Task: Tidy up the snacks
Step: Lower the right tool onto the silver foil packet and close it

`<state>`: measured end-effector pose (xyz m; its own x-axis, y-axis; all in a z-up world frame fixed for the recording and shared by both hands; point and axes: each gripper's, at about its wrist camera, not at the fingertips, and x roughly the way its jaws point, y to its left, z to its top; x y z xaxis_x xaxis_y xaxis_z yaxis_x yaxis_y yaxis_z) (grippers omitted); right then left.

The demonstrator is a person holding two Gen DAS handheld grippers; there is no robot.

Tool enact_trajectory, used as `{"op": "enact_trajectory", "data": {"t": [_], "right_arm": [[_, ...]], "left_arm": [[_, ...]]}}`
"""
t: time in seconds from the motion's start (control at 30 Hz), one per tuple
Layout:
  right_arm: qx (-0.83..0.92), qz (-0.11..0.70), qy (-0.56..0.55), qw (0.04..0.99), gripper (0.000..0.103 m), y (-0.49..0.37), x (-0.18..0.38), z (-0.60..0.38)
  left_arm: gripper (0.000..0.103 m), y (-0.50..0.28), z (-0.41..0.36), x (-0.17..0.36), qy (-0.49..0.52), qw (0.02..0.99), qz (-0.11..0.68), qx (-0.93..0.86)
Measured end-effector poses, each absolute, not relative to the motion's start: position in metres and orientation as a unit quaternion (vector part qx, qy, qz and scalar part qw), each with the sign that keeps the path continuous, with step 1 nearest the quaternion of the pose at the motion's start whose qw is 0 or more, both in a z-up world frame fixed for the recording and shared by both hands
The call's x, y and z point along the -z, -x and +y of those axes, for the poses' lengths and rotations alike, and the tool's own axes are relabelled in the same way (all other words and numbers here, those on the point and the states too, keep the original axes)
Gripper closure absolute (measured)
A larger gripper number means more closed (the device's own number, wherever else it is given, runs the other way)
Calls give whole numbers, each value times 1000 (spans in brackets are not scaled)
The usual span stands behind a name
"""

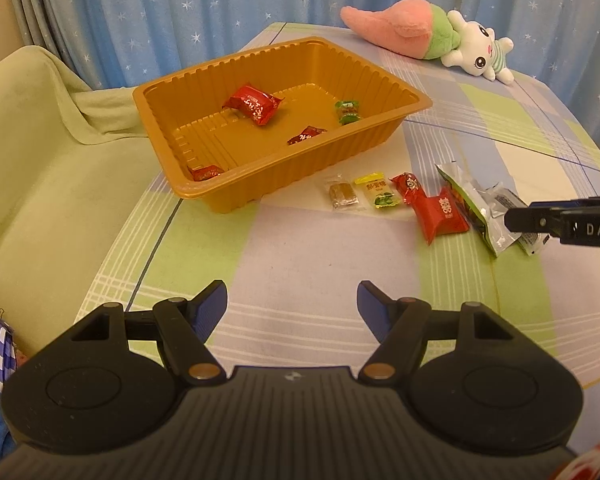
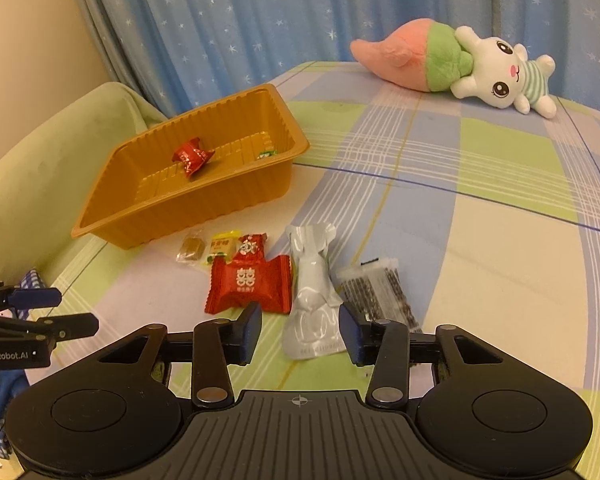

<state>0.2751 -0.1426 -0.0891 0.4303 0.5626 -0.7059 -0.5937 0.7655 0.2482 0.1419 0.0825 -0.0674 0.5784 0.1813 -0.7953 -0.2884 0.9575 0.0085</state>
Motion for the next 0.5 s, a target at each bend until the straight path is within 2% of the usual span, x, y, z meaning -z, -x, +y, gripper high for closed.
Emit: {"op": "enact_trajectory", "data": {"t": [0.37,0.5], "right_arm": [[-341,409,43,846,60,-299,97,-122],[-343,409,56,844,64,-304,104,-115]], "left_arm": [[33,-145,89,73,66,882,445,-141],[33,-146,92,75,69,880,448,-145]]}}
